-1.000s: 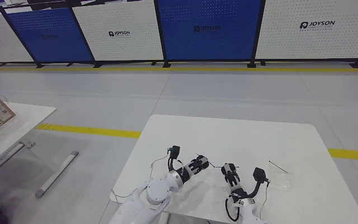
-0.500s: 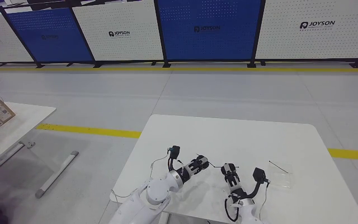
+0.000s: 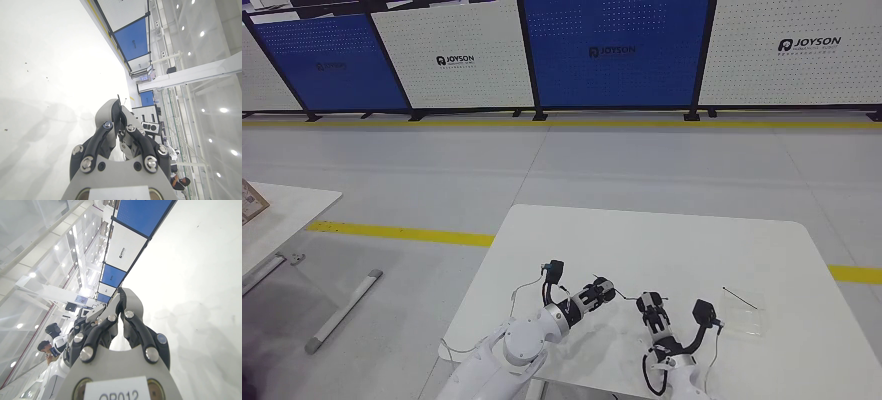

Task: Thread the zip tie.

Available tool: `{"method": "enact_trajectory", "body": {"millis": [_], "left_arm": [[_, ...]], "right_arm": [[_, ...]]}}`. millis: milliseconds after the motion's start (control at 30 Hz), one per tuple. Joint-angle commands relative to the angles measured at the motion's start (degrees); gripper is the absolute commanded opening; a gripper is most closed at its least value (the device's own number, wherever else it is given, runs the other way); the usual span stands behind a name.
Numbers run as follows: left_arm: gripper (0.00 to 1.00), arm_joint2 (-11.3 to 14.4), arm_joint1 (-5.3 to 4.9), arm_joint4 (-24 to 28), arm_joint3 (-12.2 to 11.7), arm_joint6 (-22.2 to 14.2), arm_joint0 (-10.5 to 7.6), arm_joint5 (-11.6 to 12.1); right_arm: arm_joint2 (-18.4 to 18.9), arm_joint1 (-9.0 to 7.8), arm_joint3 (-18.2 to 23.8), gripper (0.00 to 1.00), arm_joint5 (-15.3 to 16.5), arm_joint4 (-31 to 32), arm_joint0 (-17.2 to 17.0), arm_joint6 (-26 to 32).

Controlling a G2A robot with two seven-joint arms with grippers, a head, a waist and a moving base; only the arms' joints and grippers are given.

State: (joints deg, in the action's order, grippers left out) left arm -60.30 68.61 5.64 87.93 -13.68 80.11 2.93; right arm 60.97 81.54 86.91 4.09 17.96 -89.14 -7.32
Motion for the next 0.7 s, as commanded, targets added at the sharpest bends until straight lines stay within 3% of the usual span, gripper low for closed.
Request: {"method": "enact_trajectory", "body": {"millis": [0,667], "left_arm": [[0.0,0.0,0.0,0.0,0.0,0.0,0.0,0.0],[0.0,0.0,0.0,0.0,0.0,0.0,0.0,0.0]], "right_arm": [[-0.04,0.05,-0.11,0.0,-0.05,-0.07,0.11,0.04],[-1.0,0.7,-1.86,0.0,-0.06,-1.68,1.59,0.1]]}}
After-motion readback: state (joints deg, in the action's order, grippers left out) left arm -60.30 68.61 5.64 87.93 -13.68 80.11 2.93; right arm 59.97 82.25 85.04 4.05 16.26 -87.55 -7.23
